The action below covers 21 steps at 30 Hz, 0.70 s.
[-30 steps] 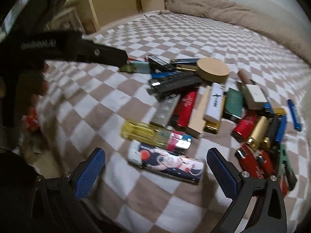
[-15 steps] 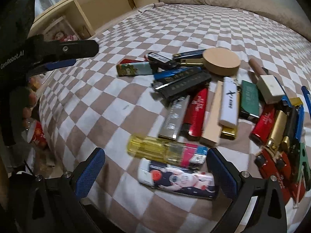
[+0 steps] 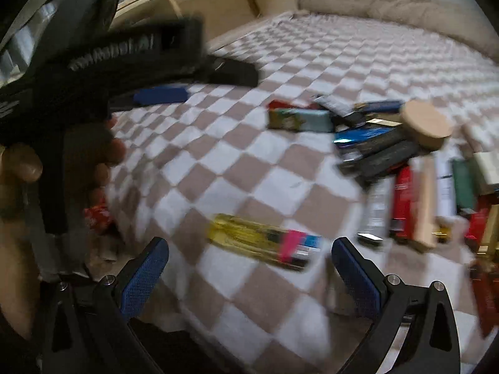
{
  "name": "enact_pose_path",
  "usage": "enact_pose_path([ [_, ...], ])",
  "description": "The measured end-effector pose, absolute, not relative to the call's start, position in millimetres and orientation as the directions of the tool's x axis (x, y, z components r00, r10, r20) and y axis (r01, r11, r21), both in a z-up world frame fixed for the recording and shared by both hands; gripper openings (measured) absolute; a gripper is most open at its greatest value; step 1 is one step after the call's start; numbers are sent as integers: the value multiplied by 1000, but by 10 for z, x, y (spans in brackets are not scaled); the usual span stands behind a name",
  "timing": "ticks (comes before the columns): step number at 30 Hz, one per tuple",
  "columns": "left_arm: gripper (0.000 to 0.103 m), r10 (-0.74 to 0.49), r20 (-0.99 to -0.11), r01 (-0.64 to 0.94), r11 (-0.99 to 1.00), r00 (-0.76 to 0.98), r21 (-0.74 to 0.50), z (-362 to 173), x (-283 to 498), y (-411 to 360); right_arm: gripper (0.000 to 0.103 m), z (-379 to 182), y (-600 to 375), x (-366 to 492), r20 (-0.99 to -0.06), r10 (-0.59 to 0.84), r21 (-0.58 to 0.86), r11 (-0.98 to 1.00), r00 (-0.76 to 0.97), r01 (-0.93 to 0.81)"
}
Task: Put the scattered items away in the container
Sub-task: 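Position the left gripper around the yellow clear lighter while the right approaches the printed tube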
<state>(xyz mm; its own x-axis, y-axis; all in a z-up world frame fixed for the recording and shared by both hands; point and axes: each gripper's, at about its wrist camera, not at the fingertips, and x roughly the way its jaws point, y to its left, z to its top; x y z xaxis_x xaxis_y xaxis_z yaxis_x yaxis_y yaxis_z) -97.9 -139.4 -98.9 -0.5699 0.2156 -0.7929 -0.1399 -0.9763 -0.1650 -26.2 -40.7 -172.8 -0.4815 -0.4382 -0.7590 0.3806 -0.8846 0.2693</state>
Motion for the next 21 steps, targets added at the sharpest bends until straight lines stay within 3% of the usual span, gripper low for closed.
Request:
enact_pose_path([
  [6, 103, 246, -830, -133, -969, -501, -207, -1130, -959, -1271, 103, -1778, 13, -155, -792, -219, 98, -967, -570, 236],
  [21, 103, 14, -869, -92, -995, -494, 36, -1418, -647, -998, 103, -1994, 436, -88, -795, -150, 127, -989, -588, 81],
])
